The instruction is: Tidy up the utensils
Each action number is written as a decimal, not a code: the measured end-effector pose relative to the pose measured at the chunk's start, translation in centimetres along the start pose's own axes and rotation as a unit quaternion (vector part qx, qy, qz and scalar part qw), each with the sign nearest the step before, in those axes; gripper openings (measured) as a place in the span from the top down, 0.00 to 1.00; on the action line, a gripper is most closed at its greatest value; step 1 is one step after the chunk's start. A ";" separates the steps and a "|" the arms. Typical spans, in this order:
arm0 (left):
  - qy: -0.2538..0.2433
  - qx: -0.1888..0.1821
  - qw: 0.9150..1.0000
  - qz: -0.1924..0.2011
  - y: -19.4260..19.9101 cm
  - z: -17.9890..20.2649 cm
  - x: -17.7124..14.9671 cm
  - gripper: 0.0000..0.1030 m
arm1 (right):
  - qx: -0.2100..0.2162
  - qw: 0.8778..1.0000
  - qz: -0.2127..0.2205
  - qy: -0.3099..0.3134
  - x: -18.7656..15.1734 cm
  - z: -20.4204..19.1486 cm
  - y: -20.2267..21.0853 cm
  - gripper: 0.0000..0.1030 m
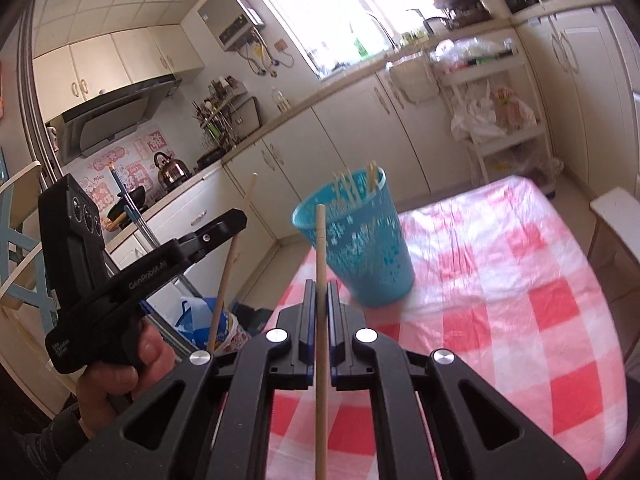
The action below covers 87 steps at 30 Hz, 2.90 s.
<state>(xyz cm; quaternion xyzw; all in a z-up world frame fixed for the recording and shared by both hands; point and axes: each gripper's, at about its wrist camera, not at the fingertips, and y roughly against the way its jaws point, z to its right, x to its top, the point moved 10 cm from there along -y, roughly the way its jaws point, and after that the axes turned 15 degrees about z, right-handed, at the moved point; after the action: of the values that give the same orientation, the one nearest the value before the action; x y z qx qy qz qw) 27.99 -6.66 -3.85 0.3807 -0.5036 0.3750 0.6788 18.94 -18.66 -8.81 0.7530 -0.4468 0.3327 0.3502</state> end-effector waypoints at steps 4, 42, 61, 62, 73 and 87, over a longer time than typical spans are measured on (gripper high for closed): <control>0.006 0.000 1.000 0.023 -0.9 -0.3 2.2 0.96 | 0.007 0.999 0.033 0.015 2.5 -1.1 -0.9 0.94; 0.123 0.004 0.986 0.115 -16.2 -7.1 8.8 0.96 | -0.007 0.990 0.135 0.027 13.3 -0.1 -18.8 0.94; 0.128 0.031 0.988 0.082 -18.6 -8.3 5.2 0.95 | -0.060 0.994 0.087 0.039 9.8 2.9 -22.1 0.94; 0.128 0.032 0.988 0.079 -18.5 -8.2 5.1 0.95 | -0.064 0.994 0.080 0.038 9.5 3.1 -22.1 0.94; 0.108 0.038 0.992 0.053 -15.3 -6.8 5.0 0.95 | -0.074 0.995 0.047 0.042 8.8 2.6 -20.4 0.94; 0.054 0.074 0.996 0.025 -9.4 -4.4 3.6 0.73 | -0.073 0.996 0.038 0.043 8.1 1.2 -15.2 0.93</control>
<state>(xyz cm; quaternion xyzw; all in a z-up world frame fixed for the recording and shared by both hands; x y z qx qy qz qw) 38.93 -6.29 -2.55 0.3962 -0.4463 0.4477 0.6659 36.00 -17.79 -6.32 0.6932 -0.4825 0.3442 0.4101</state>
